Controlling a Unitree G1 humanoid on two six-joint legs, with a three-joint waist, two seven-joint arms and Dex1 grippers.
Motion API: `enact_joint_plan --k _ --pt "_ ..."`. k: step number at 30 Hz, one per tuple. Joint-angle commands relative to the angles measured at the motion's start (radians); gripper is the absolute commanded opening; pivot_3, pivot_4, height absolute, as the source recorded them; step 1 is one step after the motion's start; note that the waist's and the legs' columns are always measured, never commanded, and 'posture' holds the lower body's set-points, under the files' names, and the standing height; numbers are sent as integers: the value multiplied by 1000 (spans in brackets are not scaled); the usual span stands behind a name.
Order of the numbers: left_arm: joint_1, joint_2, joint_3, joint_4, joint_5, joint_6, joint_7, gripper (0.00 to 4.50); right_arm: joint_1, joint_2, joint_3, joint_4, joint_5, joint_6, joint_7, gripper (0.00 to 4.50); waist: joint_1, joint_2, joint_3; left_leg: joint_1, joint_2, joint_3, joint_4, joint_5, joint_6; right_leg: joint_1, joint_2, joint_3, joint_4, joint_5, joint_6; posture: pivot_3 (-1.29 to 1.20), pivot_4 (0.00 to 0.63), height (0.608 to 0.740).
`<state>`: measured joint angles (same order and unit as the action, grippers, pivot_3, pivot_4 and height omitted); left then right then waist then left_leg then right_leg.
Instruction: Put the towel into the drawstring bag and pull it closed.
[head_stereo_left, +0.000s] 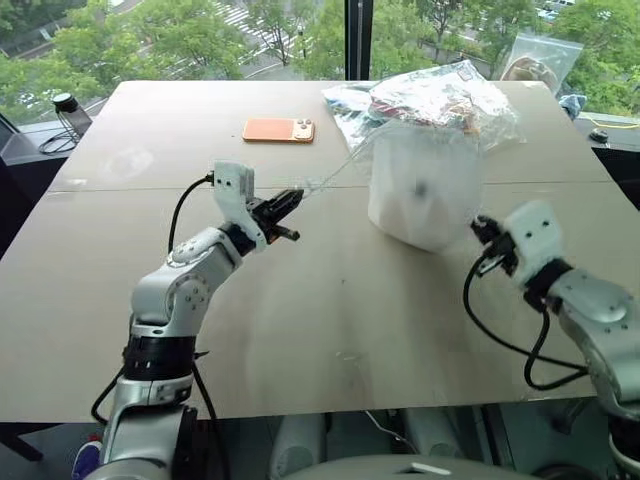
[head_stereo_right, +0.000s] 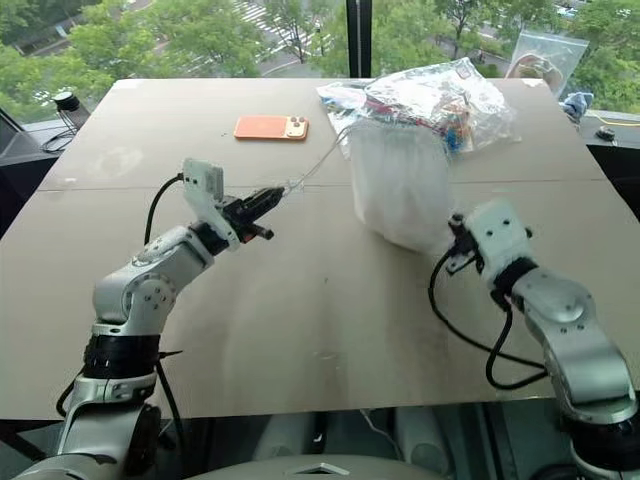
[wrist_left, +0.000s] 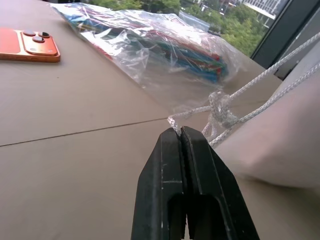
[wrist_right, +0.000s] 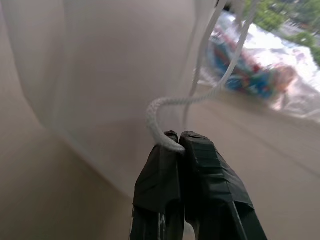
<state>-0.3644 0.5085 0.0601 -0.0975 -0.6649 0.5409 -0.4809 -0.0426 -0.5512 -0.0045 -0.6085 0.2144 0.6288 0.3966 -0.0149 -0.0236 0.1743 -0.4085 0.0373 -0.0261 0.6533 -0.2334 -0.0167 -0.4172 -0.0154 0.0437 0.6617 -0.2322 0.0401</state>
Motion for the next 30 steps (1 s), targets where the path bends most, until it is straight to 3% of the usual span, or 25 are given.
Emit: enact_joint_plan --k 1,2,5,8,10,14,17,23,30 --pt "38 25 -15 -62 46 -65 -105 1273 3 11 1 -11 -4 -55 14 679 -3 0 0 0 0 0 0 0 0 0 0 0 0 0 0 0 150 740" --pt "54 30 -17 -72 55 -74 -122 1701 9 13 6 -4 -6 -61 20 907 -3 0 0 0 0 0 0 0 0 0 0 0 0 0 0 0 150 740" --pt "92 47 -19 -96 80 -90 -172 3166 34 3 21 10 -17 -78 39 2375 -2 0 0 1 0 0 0 0 0 1 0 0 0 0 0 0 150 740" --pt "121 62 -30 -90 125 -121 -207 4335 44 7 36 23 -27 -88 46 3594 0 0 0 1 0 0 0 0 0 1 0 0 0 0 0 0 150 740" --pt "127 49 -32 -77 152 -137 -203 4500 28 20 79 54 -56 -107 42 4477 0 0 0 1 0 0 0 0 0 1 0 0 0 0 0 0 150 740" --pt "123 24 -35 -66 196 -155 -190 4500 -37 72 150 149 -101 -148 33 4477 -2 0 0 3 0 1 0 0 0 2 0 1 0 -1 3 0 150 740" --pt "159 44 -5 -85 199 -168 -222 4500 -26 54 116 149 -104 -173 49 4477 -1 0 0 4 0 1 0 0 0 3 1 1 0 -1 2 0 150 740" --pt "342 119 134 -155 130 -173 -307 4500 200 -52 -99 1 -31 -200 131 4477 3 0 0 3 0 1 -2 0 0 3 -1 1 -2 -1 1 0 150 740" --pt "543 85 253 -297 76 -137 -246 4500 427 -84 -369 -87 162 -210 279 4477 0 -1 0 8 1 4 -2 0 0 6 -1 2 -2 -6 1 0 150 740"
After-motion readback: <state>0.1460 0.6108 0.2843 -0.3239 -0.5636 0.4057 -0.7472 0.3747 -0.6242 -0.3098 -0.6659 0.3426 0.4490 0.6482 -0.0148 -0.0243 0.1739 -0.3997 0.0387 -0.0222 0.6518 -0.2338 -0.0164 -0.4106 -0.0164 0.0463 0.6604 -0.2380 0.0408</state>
